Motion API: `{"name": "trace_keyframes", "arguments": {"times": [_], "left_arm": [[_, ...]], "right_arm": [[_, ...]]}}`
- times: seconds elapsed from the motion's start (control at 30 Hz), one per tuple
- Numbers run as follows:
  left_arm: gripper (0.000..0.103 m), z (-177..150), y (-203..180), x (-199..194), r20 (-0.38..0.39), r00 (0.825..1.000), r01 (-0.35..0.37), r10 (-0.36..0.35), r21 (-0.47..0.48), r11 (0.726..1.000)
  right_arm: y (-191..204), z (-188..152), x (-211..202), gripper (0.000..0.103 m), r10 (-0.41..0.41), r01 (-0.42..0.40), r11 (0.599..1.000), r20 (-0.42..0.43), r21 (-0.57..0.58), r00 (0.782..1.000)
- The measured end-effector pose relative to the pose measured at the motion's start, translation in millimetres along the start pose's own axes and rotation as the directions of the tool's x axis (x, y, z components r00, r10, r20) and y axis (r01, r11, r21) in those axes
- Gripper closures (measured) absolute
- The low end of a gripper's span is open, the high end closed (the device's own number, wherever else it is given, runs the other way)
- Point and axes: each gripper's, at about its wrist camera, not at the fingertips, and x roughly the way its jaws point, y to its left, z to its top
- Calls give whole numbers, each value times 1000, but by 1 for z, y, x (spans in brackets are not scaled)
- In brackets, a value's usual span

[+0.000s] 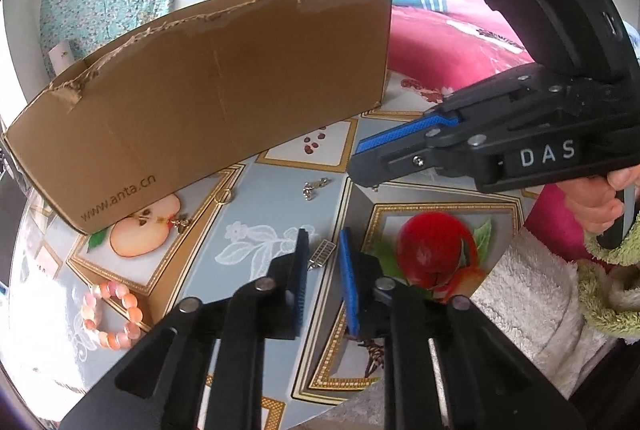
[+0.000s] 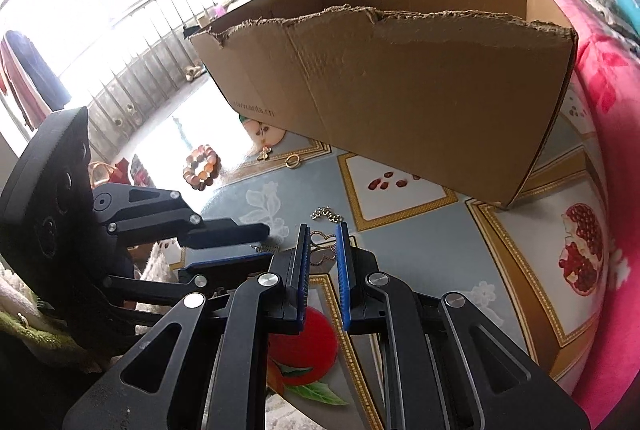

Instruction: Organize jewelry

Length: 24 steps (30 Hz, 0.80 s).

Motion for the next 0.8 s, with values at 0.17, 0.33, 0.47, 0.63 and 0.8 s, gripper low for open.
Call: {"name": "trace_keyframes", "arguments": {"times": [0.17,0.33,0.47,0.63,0.8], "left_arm": [[99,1,-4,1,-2,1000,-10,10,4,1000],[99,0,-4,0,-3,1000,-11,11,-10,1000],[99,-1,-1,-2,-3,1000,-5,5,-25,1000],[99,-1,3,-14,24,1000,1,0,-51,999],[99,8,18,-40,95,994,59,-48,-120,991]], "right_arm": [[-5,0,-6,92,3,-3,999,17,32,1000],[-11,-2,-16,92,10,-12,999,39,49,999],[-12,-1,-19,92,6,-9,998,54,55,999],[-10,1,-32,92,-5,0,998,83,58,997],[1,15,-51,92,-10,6,1000,149,25,989]]}}
